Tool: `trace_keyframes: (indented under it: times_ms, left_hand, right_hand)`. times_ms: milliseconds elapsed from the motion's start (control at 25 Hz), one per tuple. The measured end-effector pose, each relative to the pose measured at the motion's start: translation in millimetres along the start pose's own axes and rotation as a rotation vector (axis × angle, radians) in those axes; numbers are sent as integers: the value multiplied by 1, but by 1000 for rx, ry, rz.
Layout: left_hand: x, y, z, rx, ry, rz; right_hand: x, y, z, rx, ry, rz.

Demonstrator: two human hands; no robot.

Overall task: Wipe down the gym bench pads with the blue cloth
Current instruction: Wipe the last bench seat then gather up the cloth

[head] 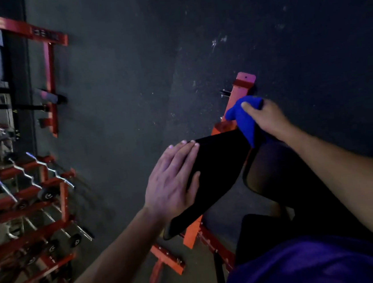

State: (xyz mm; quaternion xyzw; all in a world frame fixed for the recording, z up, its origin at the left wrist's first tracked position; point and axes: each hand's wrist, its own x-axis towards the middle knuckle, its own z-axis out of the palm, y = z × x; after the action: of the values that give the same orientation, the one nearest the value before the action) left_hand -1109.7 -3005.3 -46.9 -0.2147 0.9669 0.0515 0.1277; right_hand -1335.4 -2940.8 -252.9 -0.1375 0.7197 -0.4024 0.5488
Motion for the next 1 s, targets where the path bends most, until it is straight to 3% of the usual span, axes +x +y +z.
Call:
trace_keyframes:
  times_ms: [80,240,560,880,1000]
  left_hand:
    - [-2,1,0,7,-3,-20]
    - [5,5,0,-7,16,-60]
    - [2,1,6,-12,63,-45]
    - [3,7,3,-8,49,-80]
    - [4,6,2,-9,32,-82]
  right_hand:
    - [11,13,3,3,-15,89]
    - [9,35,56,-61,-265,66]
    - [66,54,64,-29,-310,362]
    - [-4,2,81,-177,-219,113]
    - [16,18,79,-128,-202,149]
